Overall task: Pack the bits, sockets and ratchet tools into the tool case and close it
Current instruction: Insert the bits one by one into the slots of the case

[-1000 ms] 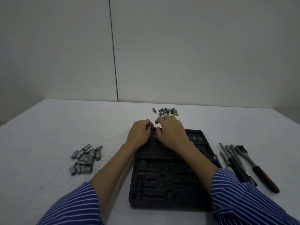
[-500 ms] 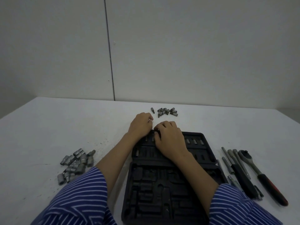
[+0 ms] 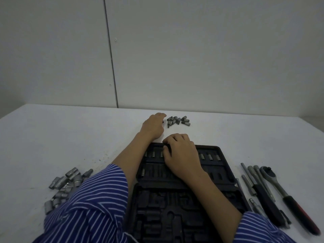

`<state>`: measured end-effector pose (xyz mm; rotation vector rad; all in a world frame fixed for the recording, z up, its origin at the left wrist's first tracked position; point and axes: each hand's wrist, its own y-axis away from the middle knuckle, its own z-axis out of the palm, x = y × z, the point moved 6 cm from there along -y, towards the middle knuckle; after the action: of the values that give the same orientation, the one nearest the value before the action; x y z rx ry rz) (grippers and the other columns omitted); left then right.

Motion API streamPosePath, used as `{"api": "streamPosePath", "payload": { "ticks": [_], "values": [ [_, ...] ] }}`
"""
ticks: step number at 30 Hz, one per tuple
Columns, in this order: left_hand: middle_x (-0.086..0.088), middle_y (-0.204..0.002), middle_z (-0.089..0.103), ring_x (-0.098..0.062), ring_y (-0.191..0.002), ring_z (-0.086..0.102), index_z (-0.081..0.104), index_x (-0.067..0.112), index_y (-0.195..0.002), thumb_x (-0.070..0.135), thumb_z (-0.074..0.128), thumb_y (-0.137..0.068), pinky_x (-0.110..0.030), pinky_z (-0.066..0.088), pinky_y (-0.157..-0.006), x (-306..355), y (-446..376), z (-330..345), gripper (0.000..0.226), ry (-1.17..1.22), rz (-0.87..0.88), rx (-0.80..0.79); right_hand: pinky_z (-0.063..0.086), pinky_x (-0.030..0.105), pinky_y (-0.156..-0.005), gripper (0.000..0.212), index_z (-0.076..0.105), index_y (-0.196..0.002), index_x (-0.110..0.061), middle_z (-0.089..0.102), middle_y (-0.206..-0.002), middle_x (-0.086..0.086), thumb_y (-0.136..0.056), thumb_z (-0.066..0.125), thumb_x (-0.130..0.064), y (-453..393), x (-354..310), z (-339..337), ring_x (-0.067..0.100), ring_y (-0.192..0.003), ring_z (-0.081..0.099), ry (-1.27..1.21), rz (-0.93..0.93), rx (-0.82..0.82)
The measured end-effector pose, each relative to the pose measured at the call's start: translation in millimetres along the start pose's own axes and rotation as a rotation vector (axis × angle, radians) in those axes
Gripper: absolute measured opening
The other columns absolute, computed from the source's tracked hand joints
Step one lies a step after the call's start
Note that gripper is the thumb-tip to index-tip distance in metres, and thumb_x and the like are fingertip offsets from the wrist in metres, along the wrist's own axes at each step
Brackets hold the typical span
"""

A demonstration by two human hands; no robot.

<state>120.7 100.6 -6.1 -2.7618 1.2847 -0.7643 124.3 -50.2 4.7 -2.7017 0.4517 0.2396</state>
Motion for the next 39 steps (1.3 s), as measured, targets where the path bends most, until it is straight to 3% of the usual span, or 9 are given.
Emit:
{"api": "streamPosePath", "payload": {
  "ticks": [7,13,17,26,32,39],
  "values": [
    [-0.01,-0.125,0.049,-0.027,-0.114,0.047,0.054,0.01,-0.126,-0.002,0.037,-0.092,-0.037,0.043,-0.088,-1.0,-3.6,-5.7,0.04,-0.081,0.02,0.07,0.036,0.031,-0.093,0.03,0.058,-0.117,-0.018,0.055,-0.122,-0.003,-0.095,0.041,-0.028,-0.2,-0.4,0.9,0.018,-0.117,0.041,-0.008,-0.002,-0.004],
    [-0.013,-0.107,0.054,-0.029,-0.098,0.052,0.067,0.007,-0.101,-0.01,0.04,-0.083,-0.031,0.04,-0.072,-7.2,3.0,-13.3,0.037,-0.086,0.015,0.128,0.033,0.03,-0.093,0.03,0.058,-0.119,-0.02,0.054,-0.124,-0.004,-0.096,0.04,-0.029,0.2,0.1,-0.4,0.017,-0.118,0.04,-0.002,-0.002,-0.006],
    [-0.012,-0.105,0.057,-0.027,-0.097,0.056,0.068,0.008,-0.1,-0.01,0.045,-0.084,-0.03,0.043,-0.072,-9.0,7.4,-15.9,0.033,-0.039,0.005,0.15,0.033,0.03,-0.093,0.031,0.058,-0.119,-0.019,0.055,-0.124,-0.004,-0.096,0.04,-0.029,0.2,-0.1,0.2,0.017,-0.119,0.04,0.002,-0.002,-0.008],
    [-0.008,-0.107,0.055,-0.022,-0.103,0.05,0.065,0.011,-0.096,0.013,0.06,-0.087,-0.032,0.041,-0.081,-10.2,24.6,-21.5,0.01,0.001,-0.007,0.125,0.034,0.03,-0.092,0.03,0.059,-0.118,-0.019,0.057,-0.122,-0.003,-0.095,0.042,-0.028,-0.3,0.5,-0.1,0.018,-0.118,0.041,-0.008,-0.001,0.008],
    [-0.007,-0.094,0.068,-0.024,-0.091,0.06,0.066,0.007,-0.089,0.007,0.061,-0.085,-0.039,0.049,-0.082,-5.4,40.4,-29.9,0.007,0.203,0.007,0.18,0.034,0.032,-0.091,0.029,0.06,-0.116,-0.017,0.058,-0.12,-0.001,-0.094,0.044,-0.026,0.0,0.4,-1.5,0.02,-0.116,0.042,-0.017,-0.005,0.015],
    [-0.008,-0.085,0.069,-0.019,-0.079,0.061,0.069,0.008,-0.086,0.012,0.067,-0.082,-0.032,0.05,-0.076,-1.9,64.1,-46.2,0.006,0.371,0.029,0.291,0.035,0.033,-0.092,0.03,0.058,-0.12,-0.017,0.06,-0.12,0.0,-0.092,0.046,-0.022,0.4,0.1,-7.8,0.021,-0.115,0.046,-0.107,0.014,0.066]
  ]
}}
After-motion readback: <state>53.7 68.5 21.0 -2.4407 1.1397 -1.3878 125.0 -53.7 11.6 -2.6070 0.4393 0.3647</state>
